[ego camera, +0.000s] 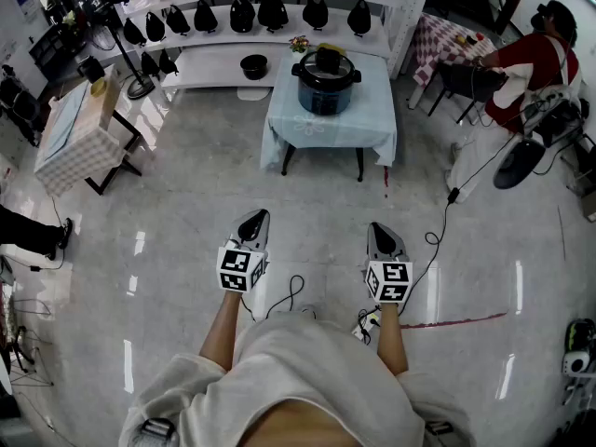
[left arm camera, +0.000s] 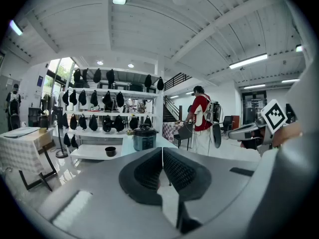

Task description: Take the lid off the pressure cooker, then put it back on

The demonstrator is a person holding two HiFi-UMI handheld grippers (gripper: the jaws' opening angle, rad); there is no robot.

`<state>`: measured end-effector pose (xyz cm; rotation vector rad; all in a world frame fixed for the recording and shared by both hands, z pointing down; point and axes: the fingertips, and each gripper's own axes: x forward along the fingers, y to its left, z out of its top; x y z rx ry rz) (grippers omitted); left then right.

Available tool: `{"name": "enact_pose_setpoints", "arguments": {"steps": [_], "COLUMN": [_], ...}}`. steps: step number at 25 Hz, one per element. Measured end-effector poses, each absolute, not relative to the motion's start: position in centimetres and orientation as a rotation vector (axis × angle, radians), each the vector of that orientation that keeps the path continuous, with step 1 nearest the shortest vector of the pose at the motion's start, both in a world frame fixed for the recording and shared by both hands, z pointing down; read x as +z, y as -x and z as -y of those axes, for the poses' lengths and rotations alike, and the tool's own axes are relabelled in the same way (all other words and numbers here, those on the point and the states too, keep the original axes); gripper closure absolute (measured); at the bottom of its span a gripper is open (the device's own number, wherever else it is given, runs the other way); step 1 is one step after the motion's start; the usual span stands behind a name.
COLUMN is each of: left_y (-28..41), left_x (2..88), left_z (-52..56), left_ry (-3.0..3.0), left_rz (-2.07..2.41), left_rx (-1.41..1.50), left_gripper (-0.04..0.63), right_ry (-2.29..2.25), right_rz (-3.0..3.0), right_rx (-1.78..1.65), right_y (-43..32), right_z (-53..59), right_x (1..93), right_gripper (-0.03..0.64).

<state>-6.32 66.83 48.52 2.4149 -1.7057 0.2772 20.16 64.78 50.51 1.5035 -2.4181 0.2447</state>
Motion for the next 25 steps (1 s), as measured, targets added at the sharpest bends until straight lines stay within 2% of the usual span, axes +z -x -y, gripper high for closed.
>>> {"name": "enact_pose_setpoints", "arguments": {"steps": [11, 12, 13, 14, 15, 16, 18, 25], "left_y": [4.9, 4.6, 4.2, 3.7, 3.3, 2.9, 2.3, 1.8], "left_x": [48.9, 49.0, 49.1, 49.1, 49.2, 49.3, 49.5, 50.4], "left_z": [-67.4, -67.5, -67.5, -67.5, -67.6, -67.7, -67.8, -68.2], "left_ry": [-2.434, -2.444, -2.454, -2.463, -2.474, -2.484, -2.497, -2.463], "left_rz": [1.674, 1.650, 1.619, 1.589, 1.565, 1.551, 1.550, 1.580], "left_rx": [0.270, 0.265, 0.263, 0.264, 0.268, 0.274, 0.287, 0.245], "left_gripper": [0.581, 0.566, 0.487, 0.356, 0.308, 0.292, 0.275, 0.274], "right_ry": [-1.536, -1.541, -1.527, -1.497, -1.458, -1.424, -1.394, -1.380], "right_rz": [2.438, 2.457, 2.482, 2.509, 2.533, 2.548, 2.550, 2.533], "right_rx": [0.251, 0.259, 0.272, 0.288, 0.302, 0.307, 0.297, 0.281], "right_y": [-21.0, -21.1, -20.9, -20.5, -20.0, -19.7, -19.5, -20.0], "right_z": [-65.3, -65.4, -65.5, -65.5, -65.6, -65.8, -65.8, -65.9], "right_x": [50.7, 50.5, 50.3, 50.3, 50.3, 50.4, 50.7, 51.8], "right_gripper": [0.617, 0.617, 0.616, 0.513, 0.367, 0.331, 0.309, 0.307]}}
